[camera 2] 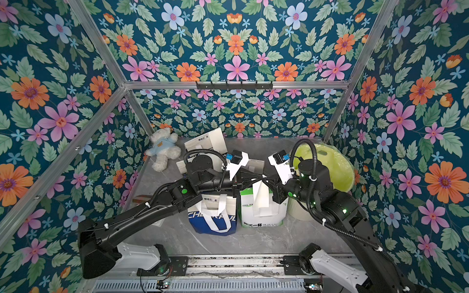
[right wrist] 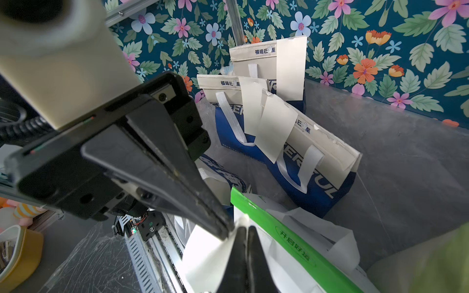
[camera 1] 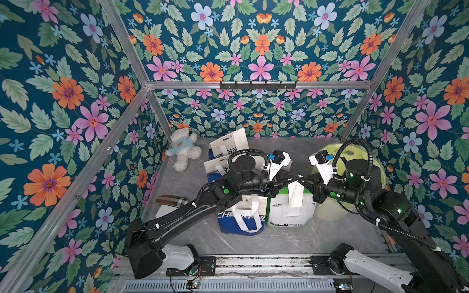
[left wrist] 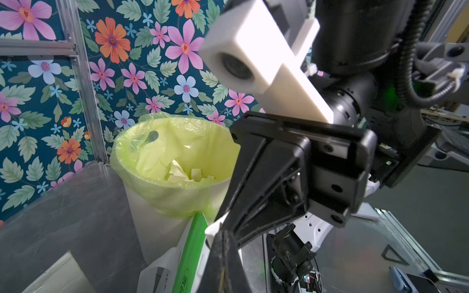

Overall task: Shred takeout receipts and throw away
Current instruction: Shred the takeout receipt.

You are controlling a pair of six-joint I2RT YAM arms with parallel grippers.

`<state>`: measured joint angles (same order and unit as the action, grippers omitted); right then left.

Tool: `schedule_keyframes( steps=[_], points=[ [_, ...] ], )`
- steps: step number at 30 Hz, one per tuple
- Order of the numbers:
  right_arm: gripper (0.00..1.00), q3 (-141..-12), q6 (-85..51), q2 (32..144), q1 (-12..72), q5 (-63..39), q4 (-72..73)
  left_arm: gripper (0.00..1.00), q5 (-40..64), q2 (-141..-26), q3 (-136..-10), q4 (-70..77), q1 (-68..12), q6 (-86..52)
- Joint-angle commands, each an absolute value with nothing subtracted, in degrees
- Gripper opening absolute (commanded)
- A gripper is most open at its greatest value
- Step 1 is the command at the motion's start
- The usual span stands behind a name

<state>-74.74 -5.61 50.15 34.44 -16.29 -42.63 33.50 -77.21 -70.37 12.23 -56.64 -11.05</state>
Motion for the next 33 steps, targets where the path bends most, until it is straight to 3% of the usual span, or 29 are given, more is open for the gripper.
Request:
schedule_keyframes(
  steps=[1, 25, 33],
  points=[
    [0.00, -71.8, -3.5, 47.0, 34.5, -15.8, -36.5, 0.00, 30.9, -78.7, -72.6, 17.4, -56.6, -20.0],
    [0.00, -65.9, -1.5, 41.8, 37.4, -6.8, -35.2, 0.00, 20.8, -80.5, -76.3, 5.9, -56.6, -18.9],
    [0.00, -67.0, -5.1, 42.8, 37.4, 0.8, -36.3, 0.00, 20.7, -79.6, -75.7, 4.9, -56.6, -17.3]
  ],
)
